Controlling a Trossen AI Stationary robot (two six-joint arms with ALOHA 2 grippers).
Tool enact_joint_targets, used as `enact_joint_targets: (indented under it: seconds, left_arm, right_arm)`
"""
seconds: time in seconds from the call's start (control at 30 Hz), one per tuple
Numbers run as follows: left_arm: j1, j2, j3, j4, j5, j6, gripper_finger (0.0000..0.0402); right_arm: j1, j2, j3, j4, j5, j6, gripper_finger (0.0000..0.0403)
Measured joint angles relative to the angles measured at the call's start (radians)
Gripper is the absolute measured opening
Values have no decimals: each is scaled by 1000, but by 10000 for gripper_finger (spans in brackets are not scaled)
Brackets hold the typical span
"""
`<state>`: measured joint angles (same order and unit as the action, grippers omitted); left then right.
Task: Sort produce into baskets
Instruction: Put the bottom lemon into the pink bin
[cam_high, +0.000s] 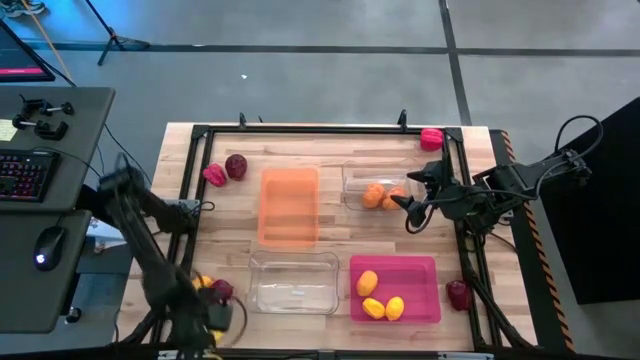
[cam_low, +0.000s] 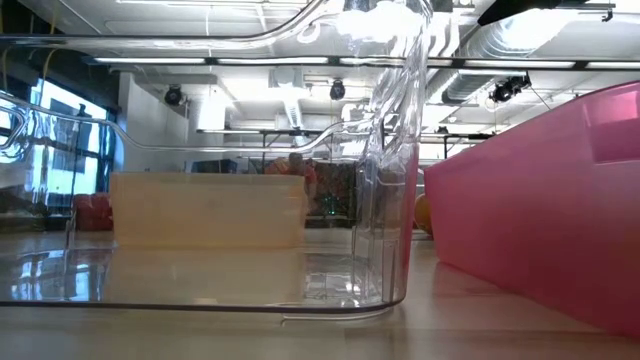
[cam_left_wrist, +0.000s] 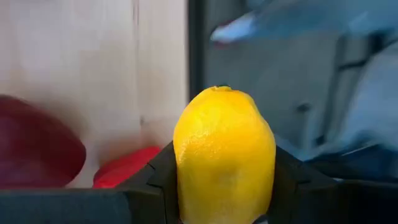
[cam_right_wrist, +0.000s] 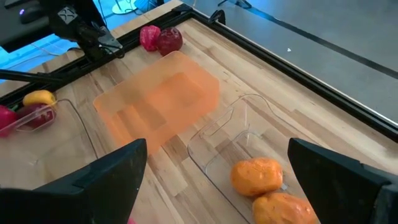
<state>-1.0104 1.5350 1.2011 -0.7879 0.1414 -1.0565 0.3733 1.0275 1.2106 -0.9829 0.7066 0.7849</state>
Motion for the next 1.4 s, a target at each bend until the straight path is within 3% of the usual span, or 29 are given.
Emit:
enact_joint_targets:
  seconds: [0.07, 0.17, 0.27, 0.37, 0.43, 0.57, 0.7, 0.77, 0.93, 1.1, 1.2, 1.4]
  left_arm:
    - [31, -93, 0, -4, -69, 13, 145]
    - [119, -196, 2, -46, -293, 83, 175]
    - [270, -231, 2, -63, -486, 255, 184]
    - [454, -213, 2, 23, -557, 491, 178]
    - [570, -169, 2, 170, -580, 598, 173]
    - [728, -30, 2, 619, -472, 795, 170]
    - [781, 155, 2, 1035, -372, 909, 170]
    - [786, 250, 20, 1151, -350, 897, 170]
    - [781, 447, 183, 1172, -228, 827, 170]
    - [770, 587, 322, 1164, -210, 831, 170]
    - [769, 620, 365, 1167, -193, 745, 170]
    - [762, 628, 372, 1156, -181, 736, 170]
  right_arm:
    - [0, 0, 0, 0, 15, 0, 379]
    - [0, 0, 0, 2, 54, 0, 379]
    - [0, 0, 0, 24, 82, 0, 379]
    - [0, 0, 0, 55, 114, 0, 379]
    - [0, 0, 0, 84, 162, 12, 379]
    - [0, 0, 0, 167, 259, 20, 379]
    - [0, -4, 0, 238, 254, -61, 379]
    - [4, -9, 0, 258, 240, -77, 379]
    - [10, -22, 0, 263, 235, -79, 379]
    - [10, -22, 0, 263, 234, -79, 379]
    - [10, -21, 0, 263, 219, -78, 379]
    - [10, -21, 0, 265, 175, -54, 379]
